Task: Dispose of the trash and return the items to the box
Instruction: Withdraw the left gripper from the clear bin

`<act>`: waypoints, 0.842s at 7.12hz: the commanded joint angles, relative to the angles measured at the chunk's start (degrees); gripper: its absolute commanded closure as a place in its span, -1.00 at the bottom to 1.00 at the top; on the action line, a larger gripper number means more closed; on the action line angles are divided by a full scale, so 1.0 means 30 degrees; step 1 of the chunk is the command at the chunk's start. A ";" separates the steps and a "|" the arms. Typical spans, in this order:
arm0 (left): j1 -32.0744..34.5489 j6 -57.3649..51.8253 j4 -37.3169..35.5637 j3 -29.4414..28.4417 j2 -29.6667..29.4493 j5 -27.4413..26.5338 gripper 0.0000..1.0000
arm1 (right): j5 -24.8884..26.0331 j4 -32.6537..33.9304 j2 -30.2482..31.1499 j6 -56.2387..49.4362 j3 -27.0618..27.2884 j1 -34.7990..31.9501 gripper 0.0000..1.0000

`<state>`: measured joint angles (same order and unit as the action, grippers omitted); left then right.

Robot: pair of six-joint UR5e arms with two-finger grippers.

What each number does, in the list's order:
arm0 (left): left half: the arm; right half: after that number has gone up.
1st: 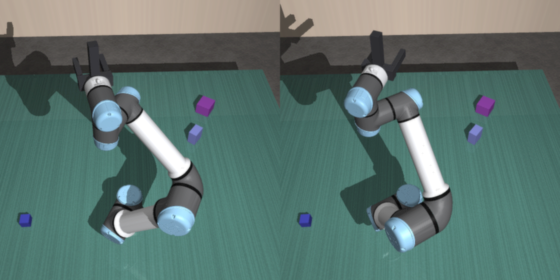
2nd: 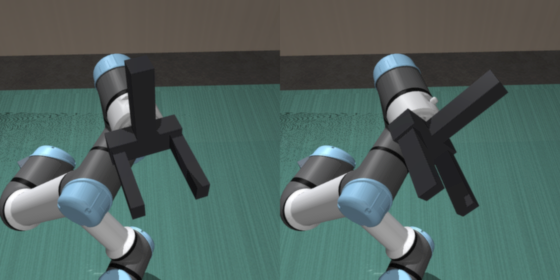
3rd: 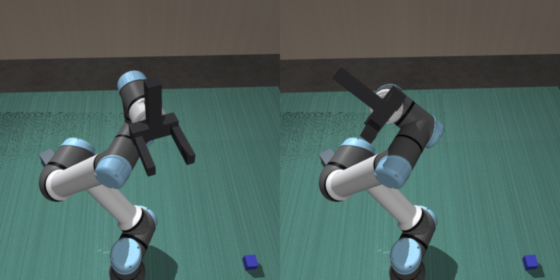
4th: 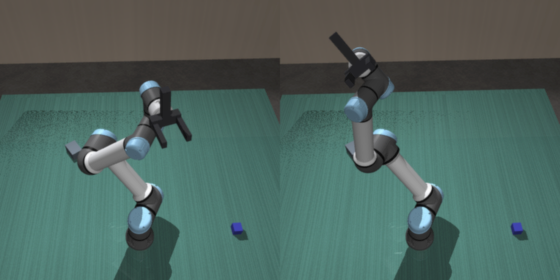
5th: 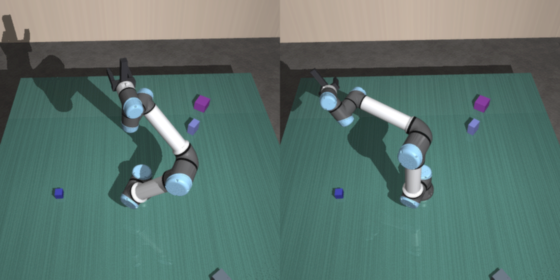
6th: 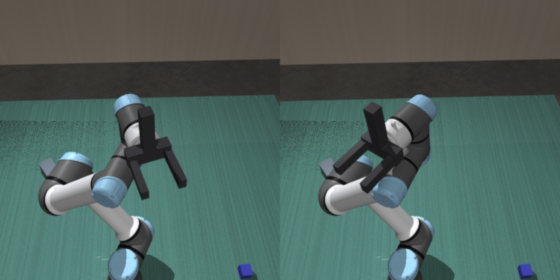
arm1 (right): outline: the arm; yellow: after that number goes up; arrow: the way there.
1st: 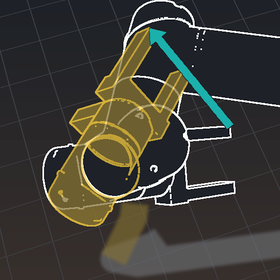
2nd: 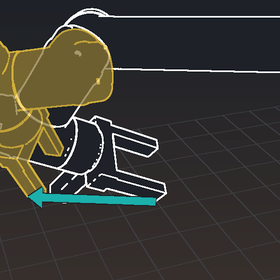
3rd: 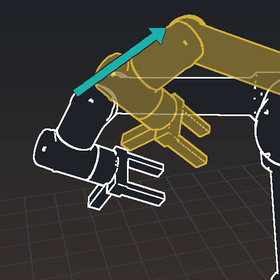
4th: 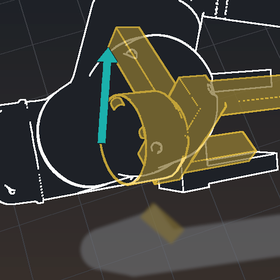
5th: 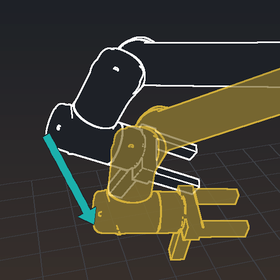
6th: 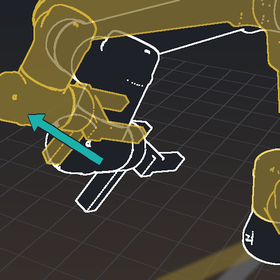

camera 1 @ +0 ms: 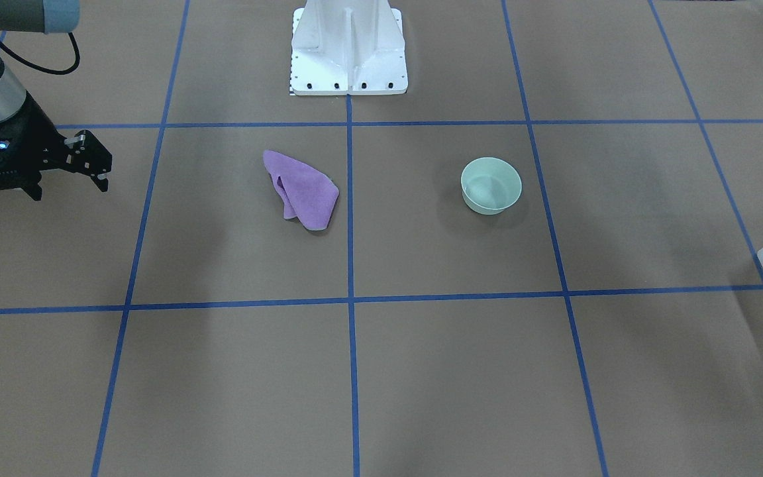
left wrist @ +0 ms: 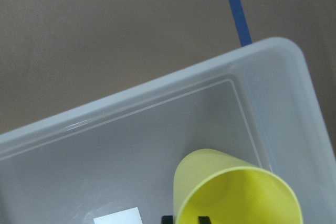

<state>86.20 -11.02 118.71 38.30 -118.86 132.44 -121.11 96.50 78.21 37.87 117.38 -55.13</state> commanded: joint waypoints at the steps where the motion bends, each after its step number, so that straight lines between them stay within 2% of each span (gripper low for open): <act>1: 0.0970 -0.0048 -0.1644 0.1925 -0.0078 0.0497 -0.98 | -0.0001 0.0000 0.0005 0.0032 0.0014 -0.0023 -1.00; 2: 0.1292 -0.0019 -0.4008 0.4260 0.0038 0.0530 -0.98 | -0.0001 0.0000 0.0005 0.0032 -0.0015 -0.0023 -1.00; 3: 0.1266 0.0272 -0.6758 0.7676 0.0735 0.0559 -0.98 | 0.0028 0.0000 0.0005 0.0032 -0.0073 -0.0023 -1.00; 4: 0.0976 0.2160 -0.7626 1.0466 0.1932 0.0646 -0.98 | -0.0001 0.0000 0.0005 0.0032 -0.0190 0.0006 -1.00; 6: -0.2289 0.9055 -0.7518 1.6295 0.4452 0.1464 -0.99 | 0.0028 0.0000 0.0005 0.0003 -0.0250 0.0006 -1.00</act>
<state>85.03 3.96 96.65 76.51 -109.79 135.56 -121.09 96.50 78.23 37.95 116.77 -55.15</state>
